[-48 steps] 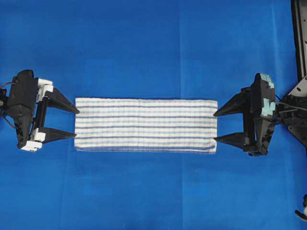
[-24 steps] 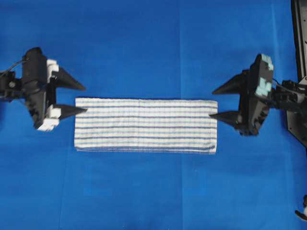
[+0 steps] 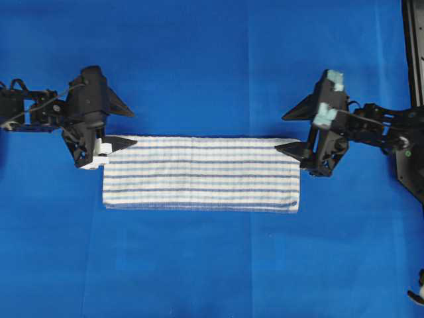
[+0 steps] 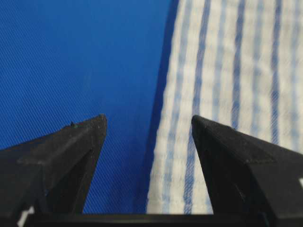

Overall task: Fold the blue towel.
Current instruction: 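Grasp the short ends of the folded towel with both grippers, then lift the towel and rotate it to lie vertically on the table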

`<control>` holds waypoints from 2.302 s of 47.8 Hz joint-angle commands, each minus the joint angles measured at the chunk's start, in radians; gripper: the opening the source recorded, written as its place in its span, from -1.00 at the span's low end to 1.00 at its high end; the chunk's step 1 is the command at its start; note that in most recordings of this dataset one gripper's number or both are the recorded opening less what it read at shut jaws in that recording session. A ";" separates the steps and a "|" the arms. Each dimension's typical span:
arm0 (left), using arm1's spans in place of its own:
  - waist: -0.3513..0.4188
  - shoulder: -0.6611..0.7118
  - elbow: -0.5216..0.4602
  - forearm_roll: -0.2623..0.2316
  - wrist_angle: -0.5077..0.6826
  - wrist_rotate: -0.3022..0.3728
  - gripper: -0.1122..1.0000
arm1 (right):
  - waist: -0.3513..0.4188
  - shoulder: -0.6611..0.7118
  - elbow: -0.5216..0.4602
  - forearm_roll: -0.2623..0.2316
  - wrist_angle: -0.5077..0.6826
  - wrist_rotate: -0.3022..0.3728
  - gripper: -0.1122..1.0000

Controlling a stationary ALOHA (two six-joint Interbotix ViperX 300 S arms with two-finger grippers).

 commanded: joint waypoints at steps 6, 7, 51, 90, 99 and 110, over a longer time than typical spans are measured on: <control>-0.002 0.055 -0.015 -0.005 -0.012 -0.008 0.40 | 0.012 0.083 -0.035 0.002 -0.008 0.000 0.69; -0.003 0.060 -0.015 -0.003 -0.014 -0.011 0.40 | 0.014 0.089 -0.037 0.003 -0.009 0.000 0.67; -0.043 0.006 -0.031 -0.003 0.080 -0.029 -0.75 | 0.044 0.009 -0.038 0.000 0.009 -0.005 -0.74; -0.118 -0.178 -0.167 -0.005 0.265 -0.147 -0.75 | -0.011 -0.225 -0.081 -0.040 0.155 -0.020 -0.74; -0.164 -0.110 -0.255 -0.005 0.259 -0.233 -0.75 | -0.103 -0.224 -0.115 -0.046 0.153 -0.069 -0.74; -0.210 0.002 -0.422 -0.005 0.238 -0.267 -0.75 | -0.198 -0.213 -0.169 -0.046 0.152 -0.149 -0.74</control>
